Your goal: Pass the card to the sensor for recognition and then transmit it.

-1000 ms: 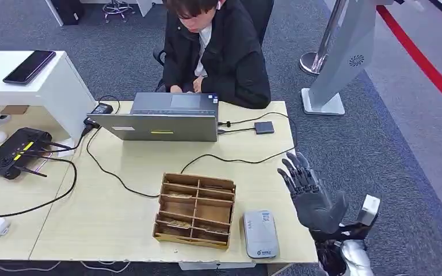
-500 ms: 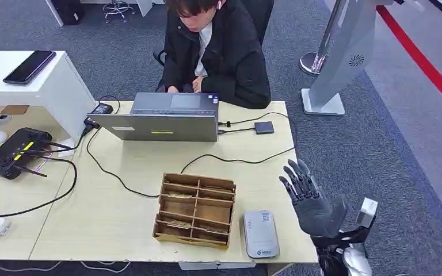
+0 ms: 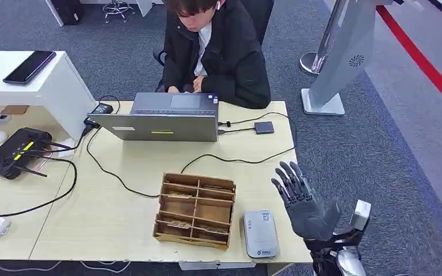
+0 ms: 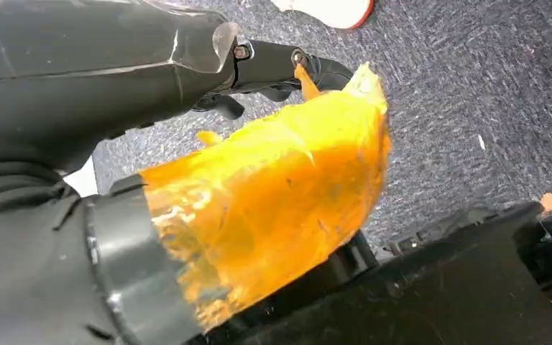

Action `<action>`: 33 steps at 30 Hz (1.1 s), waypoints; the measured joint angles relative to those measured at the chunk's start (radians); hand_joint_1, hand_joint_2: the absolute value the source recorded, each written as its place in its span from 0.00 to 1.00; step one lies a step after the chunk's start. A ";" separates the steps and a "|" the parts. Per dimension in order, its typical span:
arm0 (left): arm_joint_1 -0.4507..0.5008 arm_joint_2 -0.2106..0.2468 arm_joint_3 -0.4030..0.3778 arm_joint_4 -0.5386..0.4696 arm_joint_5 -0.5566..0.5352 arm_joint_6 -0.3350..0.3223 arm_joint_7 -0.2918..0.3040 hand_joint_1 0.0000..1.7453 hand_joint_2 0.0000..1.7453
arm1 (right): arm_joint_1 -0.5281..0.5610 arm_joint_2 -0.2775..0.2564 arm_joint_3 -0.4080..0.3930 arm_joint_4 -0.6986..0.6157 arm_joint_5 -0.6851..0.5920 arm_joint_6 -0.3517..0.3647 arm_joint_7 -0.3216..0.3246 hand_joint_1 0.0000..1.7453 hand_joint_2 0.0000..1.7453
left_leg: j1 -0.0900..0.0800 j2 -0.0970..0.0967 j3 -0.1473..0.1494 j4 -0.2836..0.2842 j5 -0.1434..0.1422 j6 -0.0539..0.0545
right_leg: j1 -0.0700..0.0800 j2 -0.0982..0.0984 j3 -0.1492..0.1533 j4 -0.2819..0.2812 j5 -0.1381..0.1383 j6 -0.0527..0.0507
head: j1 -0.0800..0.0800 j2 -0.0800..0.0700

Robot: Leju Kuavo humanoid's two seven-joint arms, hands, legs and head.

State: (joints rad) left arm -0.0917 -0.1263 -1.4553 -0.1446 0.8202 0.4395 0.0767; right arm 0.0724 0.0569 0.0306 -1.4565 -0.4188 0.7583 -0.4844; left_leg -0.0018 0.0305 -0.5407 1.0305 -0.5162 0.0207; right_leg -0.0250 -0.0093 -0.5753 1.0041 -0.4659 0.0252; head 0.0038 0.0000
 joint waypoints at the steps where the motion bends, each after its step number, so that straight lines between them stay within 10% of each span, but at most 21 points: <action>1: 0.000 0.001 0.000 0.000 0.002 0.000 0.002 0.00 0.00 | -0.002 0.003 0.009 0.000 0.003 -0.007 0.007 0.00 0.00 | 0.000 0.000 0.000 0.000 0.000 0.000 | 0.000 0.000 0.000 0.000 0.000 0.000 | 0.000 0.000; 33: 0.007 0.014 0.002 0.000 0.051 -0.014 -0.096 0.00 0.00 | -0.090 -0.038 0.174 -0.083 -0.179 -0.025 0.129 0.00 0.00 | 0.000 0.000 0.000 0.000 0.000 0.000 | 0.001 0.000 0.000 0.000 0.000 0.000 | 0.000 0.000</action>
State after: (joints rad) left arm -0.0850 -0.1125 -1.4538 -0.1446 0.8709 0.4250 -0.0195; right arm -0.0174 0.0191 0.2049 -1.5393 -0.5978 0.7336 -0.3559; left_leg -0.0016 0.0304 -0.5404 1.0304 -0.5158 0.0204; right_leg -0.0245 -0.0095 -0.5753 1.0041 -0.4659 0.0251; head 0.0034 0.0000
